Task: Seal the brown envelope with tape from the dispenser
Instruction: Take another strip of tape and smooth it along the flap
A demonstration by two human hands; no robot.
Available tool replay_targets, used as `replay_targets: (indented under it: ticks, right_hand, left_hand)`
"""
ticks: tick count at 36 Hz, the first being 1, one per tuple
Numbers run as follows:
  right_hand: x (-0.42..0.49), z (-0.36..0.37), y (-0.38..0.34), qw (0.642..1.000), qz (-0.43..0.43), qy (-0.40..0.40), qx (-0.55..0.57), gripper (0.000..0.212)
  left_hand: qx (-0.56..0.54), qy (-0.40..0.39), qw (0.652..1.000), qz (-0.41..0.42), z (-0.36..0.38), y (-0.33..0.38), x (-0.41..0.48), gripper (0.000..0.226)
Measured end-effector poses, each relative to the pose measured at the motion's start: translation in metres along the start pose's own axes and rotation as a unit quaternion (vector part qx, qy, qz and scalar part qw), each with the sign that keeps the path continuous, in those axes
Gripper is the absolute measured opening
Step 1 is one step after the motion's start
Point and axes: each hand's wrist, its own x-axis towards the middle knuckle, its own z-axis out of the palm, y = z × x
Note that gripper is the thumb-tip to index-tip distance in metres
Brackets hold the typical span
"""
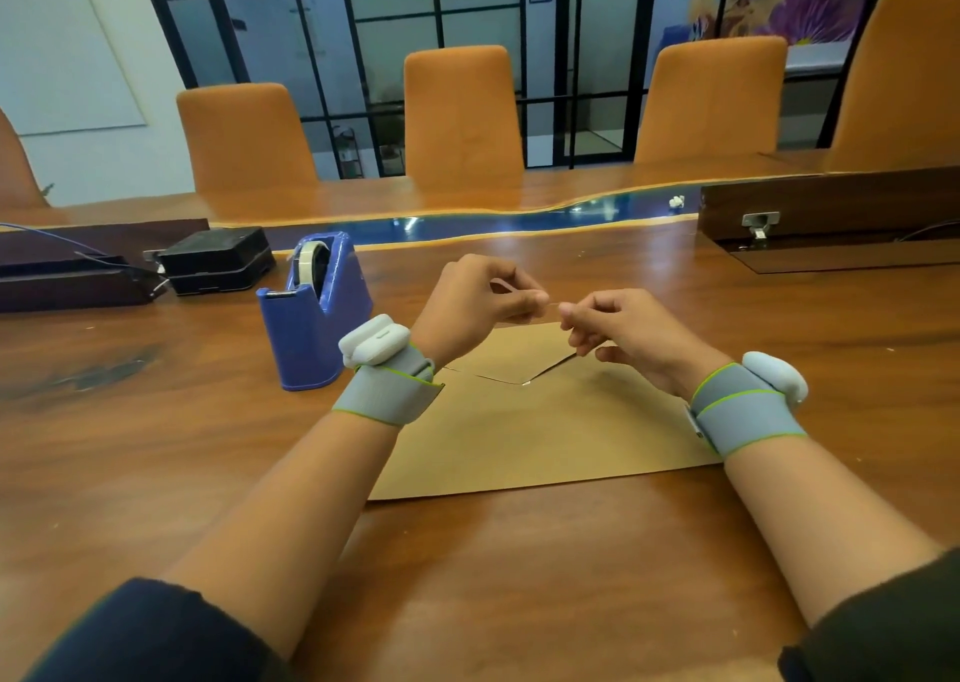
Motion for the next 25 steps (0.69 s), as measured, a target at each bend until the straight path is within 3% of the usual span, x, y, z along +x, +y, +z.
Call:
replay_targets:
  ticks: [5, 12, 25]
  right_hand:
    - [-0.002, 0.0, -0.004, 0.993, 0.058, -0.047, 0.093, 0.033]
    - [-0.001, 0.006, -0.008, 0.983, 0.078, -0.032, 0.165, 0.04]
    - [0.003, 0.008, -0.005, 0.992, 0.024, 0.007, 0.126, 0.015]
  left_hand:
    - [0.012, 0.037, 0.999, 0.018, 0.0, -0.001, 0.0, 0.002]
    - [0.06, 0.058, 0.995, 0.048, 0.001, -0.001, -0.002, 0.01]
    - [0.158, 0.037, 0.979, 0.124, 0.009, -0.001, -0.007, 0.015]
